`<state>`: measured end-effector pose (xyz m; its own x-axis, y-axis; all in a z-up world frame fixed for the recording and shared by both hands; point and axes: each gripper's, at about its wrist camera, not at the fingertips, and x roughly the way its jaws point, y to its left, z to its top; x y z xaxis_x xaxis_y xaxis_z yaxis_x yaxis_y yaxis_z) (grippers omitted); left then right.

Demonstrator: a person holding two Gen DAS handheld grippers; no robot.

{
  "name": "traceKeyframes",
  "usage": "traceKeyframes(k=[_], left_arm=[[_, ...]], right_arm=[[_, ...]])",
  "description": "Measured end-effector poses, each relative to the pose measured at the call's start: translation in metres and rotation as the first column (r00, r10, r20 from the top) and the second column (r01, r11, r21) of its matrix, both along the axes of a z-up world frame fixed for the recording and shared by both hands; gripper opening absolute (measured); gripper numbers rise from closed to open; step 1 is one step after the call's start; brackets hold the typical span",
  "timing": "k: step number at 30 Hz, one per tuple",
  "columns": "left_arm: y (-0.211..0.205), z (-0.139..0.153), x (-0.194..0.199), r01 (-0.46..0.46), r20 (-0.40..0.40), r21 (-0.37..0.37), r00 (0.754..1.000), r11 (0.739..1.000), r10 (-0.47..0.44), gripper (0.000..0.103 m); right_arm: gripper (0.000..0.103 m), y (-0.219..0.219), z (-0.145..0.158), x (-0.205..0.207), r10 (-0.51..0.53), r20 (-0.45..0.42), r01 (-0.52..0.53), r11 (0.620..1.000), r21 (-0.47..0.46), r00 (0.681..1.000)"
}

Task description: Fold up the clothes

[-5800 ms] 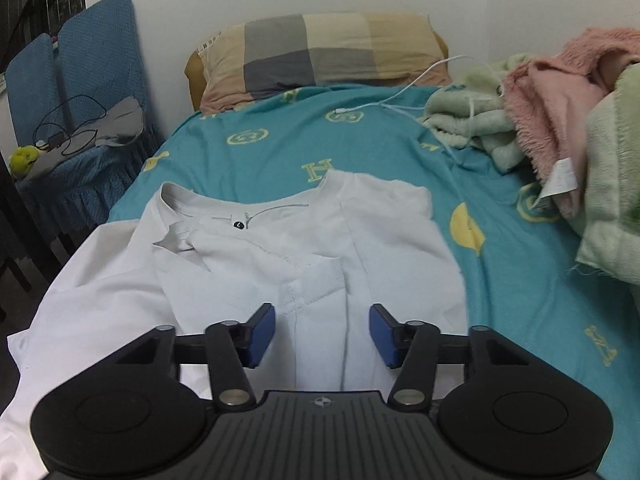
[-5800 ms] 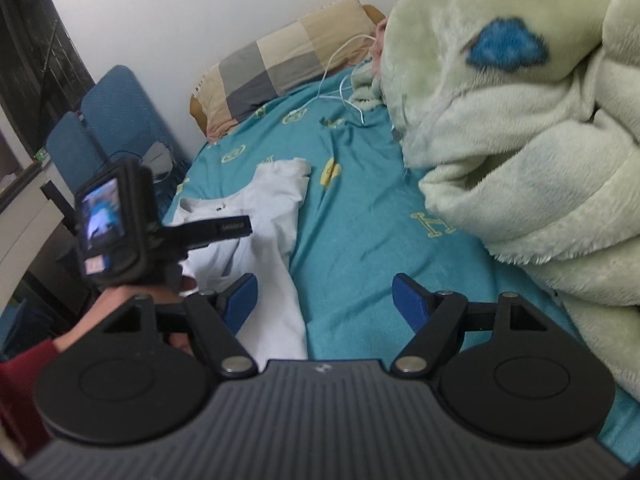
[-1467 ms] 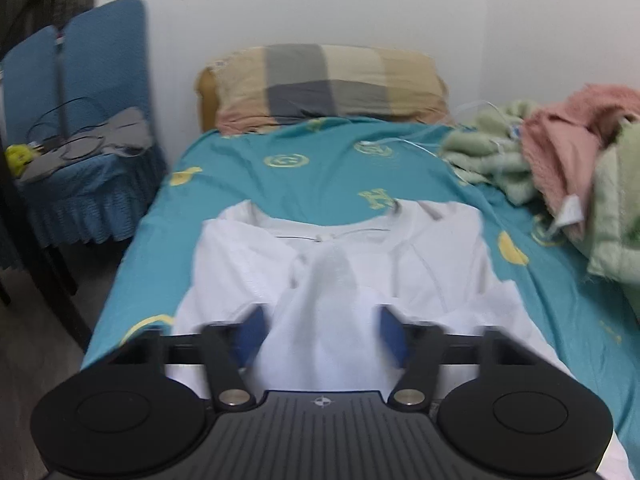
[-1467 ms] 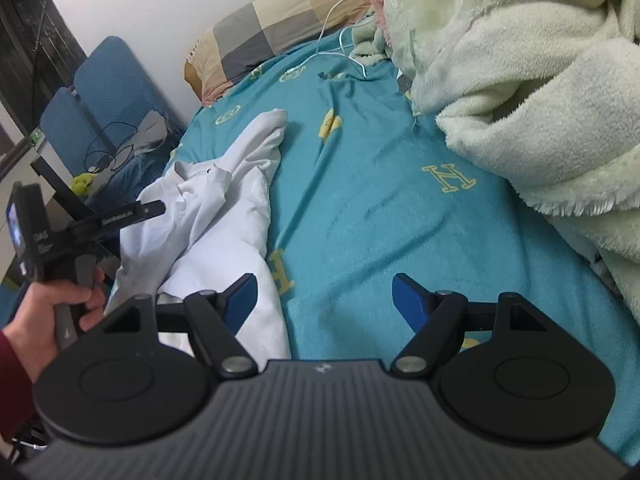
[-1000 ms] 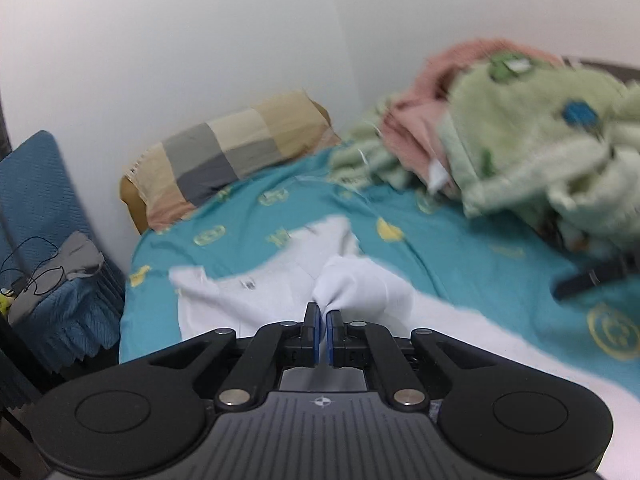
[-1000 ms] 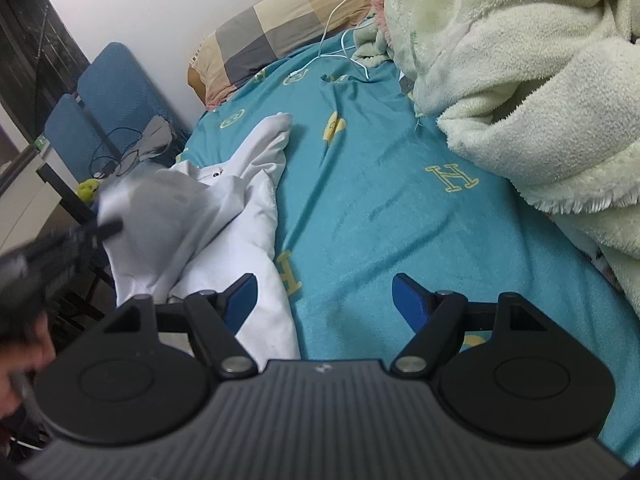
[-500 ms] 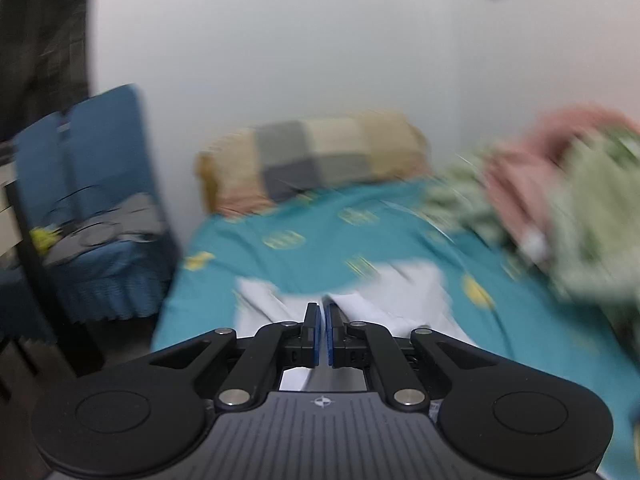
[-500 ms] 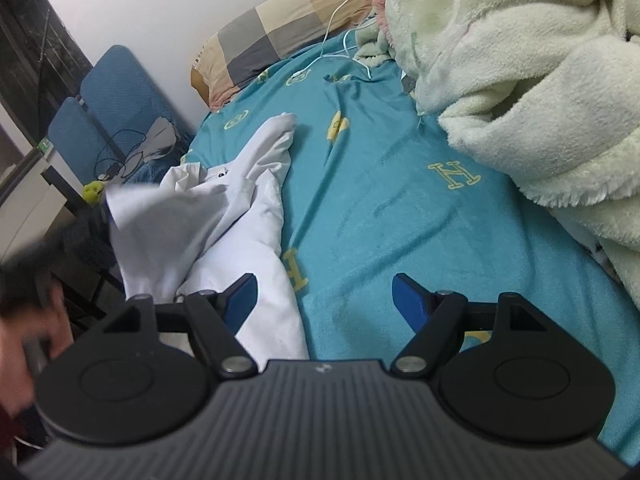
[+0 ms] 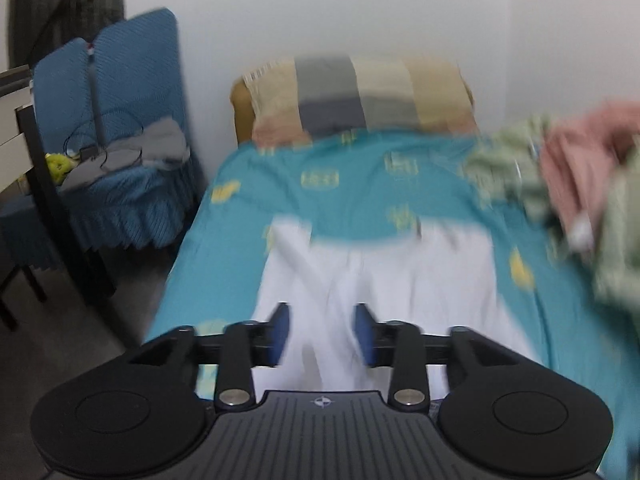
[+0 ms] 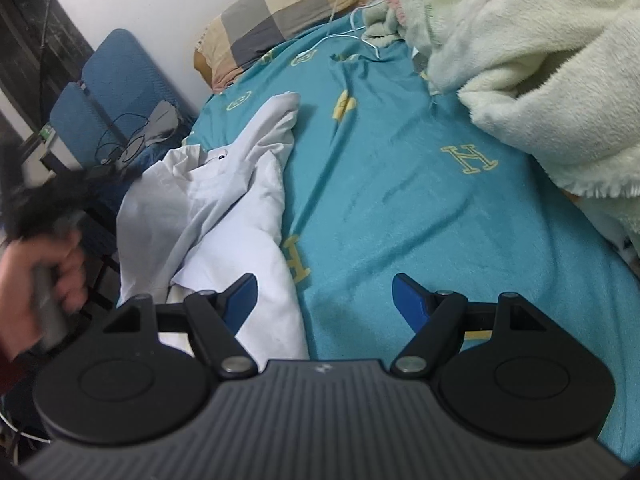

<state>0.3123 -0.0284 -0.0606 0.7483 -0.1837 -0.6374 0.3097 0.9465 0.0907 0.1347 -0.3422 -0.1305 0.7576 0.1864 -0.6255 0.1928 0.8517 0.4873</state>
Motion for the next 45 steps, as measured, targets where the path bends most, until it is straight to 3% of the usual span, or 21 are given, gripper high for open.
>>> traceKeyframes(k=[3, 6, 8, 11, 15, 17, 19, 28, 32, 36, 39, 41, 43, 45], left_arm=[[0.043, 0.008, -0.053, -0.013, -0.159, 0.016, 0.987, 1.000, 0.015, 0.052], [0.095, 0.011, -0.104, -0.107, -0.309, -0.021, 0.946, 0.994, 0.095, 0.064], [0.126, 0.008, -0.136, -0.179, -0.405, -0.022, 0.901, 0.984, 0.155, 0.065], [0.159, -0.007, -0.166, -0.262, -0.546, -0.018, 0.811, 0.965, 0.209, 0.066], [0.180, -0.025, -0.189, -0.354, -0.627, 0.040, 0.719, 0.934, 0.299, 0.066], [0.183, -0.027, -0.190, -0.375, -0.641, 0.048, 0.699, 0.926, 0.317, 0.067], [0.178, -0.030, -0.189, -0.365, -0.647, 0.074, 0.691, 0.928, 0.323, 0.071], [0.133, -0.050, -0.185, -0.185, -0.679, 0.209, 0.680, 0.960, 0.278, 0.072], [0.120, -0.053, -0.190, -0.119, -0.692, 0.250, 0.672, 0.961, 0.263, 0.072], [0.117, -0.050, -0.195, -0.110, -0.702, 0.272, 0.657, 0.956, 0.275, 0.072], [0.105, -0.046, -0.201, -0.048, -0.697, 0.292, 0.673, 0.955, 0.248, 0.060], [0.095, -0.042, -0.208, 0.004, -0.689, 0.305, 0.691, 0.952, 0.217, 0.043], [0.086, -0.035, -0.217, 0.048, -0.665, 0.338, 0.719, 0.940, 0.202, 0.020], [0.075, -0.024, -0.228, 0.098, -0.629, 0.379, 0.757, 0.920, 0.178, 0.008]], right_arm=[[0.076, 0.002, 0.005, -0.004, 0.015, 0.019, -0.015, 1.000, 0.002, 1.000], [0.076, 0.006, 0.012, -0.010, 0.031, 0.038, -0.031, 1.000, 0.001, 0.999], [0.076, 0.009, 0.019, -0.015, 0.039, 0.046, -0.039, 0.999, -0.004, 0.998], [0.076, 0.014, 0.029, -0.028, 0.043, 0.058, -0.043, 0.999, -0.010, 0.997], [0.076, 0.021, 0.041, -0.051, 0.037, 0.070, -0.037, 0.999, 0.008, 0.997], [0.076, 0.025, 0.043, -0.063, 0.038, 0.065, -0.040, 0.999, 0.026, 0.997], [0.076, 0.031, 0.043, -0.074, 0.046, 0.056, -0.048, 0.999, 0.026, 0.997], [0.076, 0.051, 0.045, -0.091, 0.097, 0.065, -0.096, 0.995, -0.028, 0.993], [0.076, 0.047, 0.043, -0.089, 0.096, 0.063, -0.095, 0.995, -0.008, 0.993], [0.076, 0.044, 0.042, -0.088, 0.094, 0.066, -0.095, 0.995, 0.019, 0.993], [0.076, 0.044, 0.043, -0.087, 0.095, 0.074, -0.098, 0.995, 0.029, 0.993], [0.076, 0.044, 0.043, -0.087, 0.097, 0.078, -0.100, 0.994, 0.034, 0.992], [0.076, 0.043, 0.043, -0.087, 0.097, 0.081, -0.101, 0.994, 0.038, 0.992], [0.076, 0.043, 0.043, -0.086, 0.096, 0.082, -0.099, 0.994, 0.041, 0.992]])
